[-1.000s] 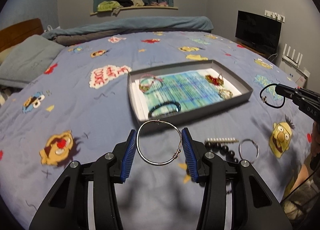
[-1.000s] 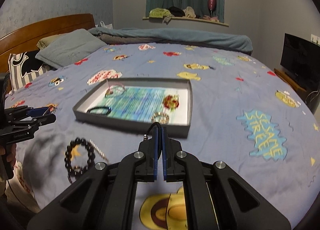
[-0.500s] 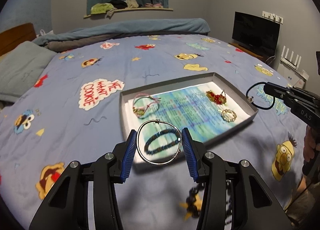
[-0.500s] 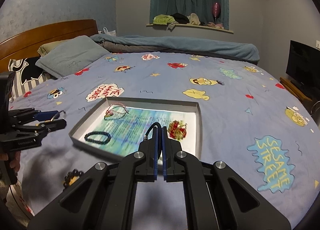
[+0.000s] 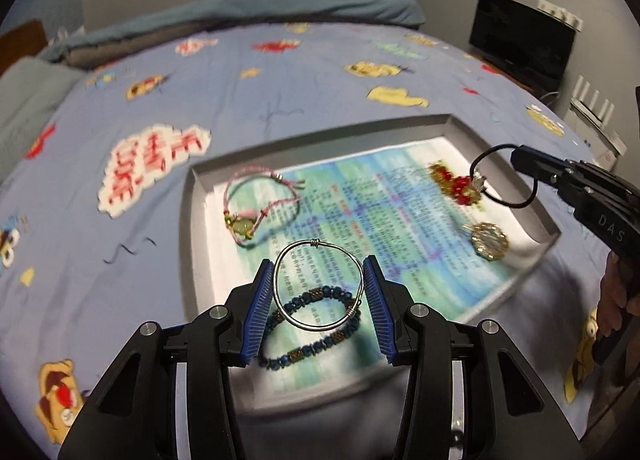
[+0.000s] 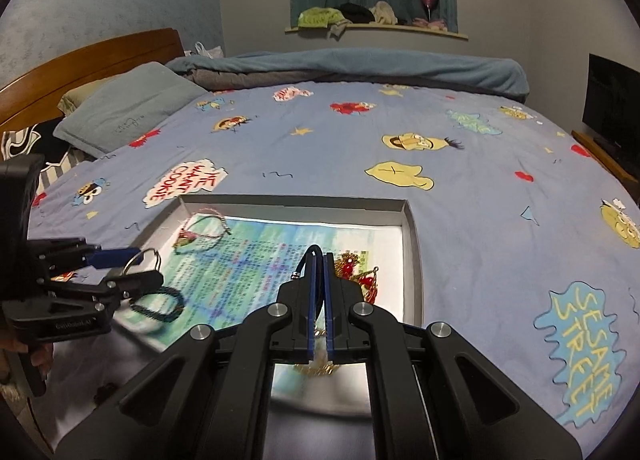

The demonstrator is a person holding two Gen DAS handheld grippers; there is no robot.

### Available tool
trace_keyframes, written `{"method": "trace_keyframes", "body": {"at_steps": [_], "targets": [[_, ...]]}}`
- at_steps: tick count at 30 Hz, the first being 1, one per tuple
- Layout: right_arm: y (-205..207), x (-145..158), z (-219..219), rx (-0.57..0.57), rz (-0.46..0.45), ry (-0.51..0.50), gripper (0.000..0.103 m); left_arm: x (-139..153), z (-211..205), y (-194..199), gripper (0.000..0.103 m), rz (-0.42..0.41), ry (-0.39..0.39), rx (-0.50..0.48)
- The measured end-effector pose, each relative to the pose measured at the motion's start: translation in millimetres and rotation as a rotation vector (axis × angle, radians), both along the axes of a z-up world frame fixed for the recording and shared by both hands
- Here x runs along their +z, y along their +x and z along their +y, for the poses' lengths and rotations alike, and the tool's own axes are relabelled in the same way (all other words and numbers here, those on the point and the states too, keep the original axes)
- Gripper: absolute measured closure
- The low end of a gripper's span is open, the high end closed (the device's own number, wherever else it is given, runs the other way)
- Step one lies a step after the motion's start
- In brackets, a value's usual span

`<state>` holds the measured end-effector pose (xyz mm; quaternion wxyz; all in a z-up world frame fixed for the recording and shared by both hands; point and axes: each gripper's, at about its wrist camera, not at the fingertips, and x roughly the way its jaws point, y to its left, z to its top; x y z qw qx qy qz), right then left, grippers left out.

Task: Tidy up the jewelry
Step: 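Carry both held pieces into the grey box and open both tools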

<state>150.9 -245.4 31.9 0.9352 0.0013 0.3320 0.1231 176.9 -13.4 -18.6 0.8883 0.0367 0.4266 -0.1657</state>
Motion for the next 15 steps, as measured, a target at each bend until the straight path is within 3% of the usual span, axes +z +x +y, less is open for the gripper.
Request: {"method": "trace_keyframes", "body": {"at_steps": [15], "targets": [[82, -19, 26, 0.034, 0.128, -0.012, 0.100, -24, -5, 55, 0.056, 0.092, 0.062, 0.033]]}}
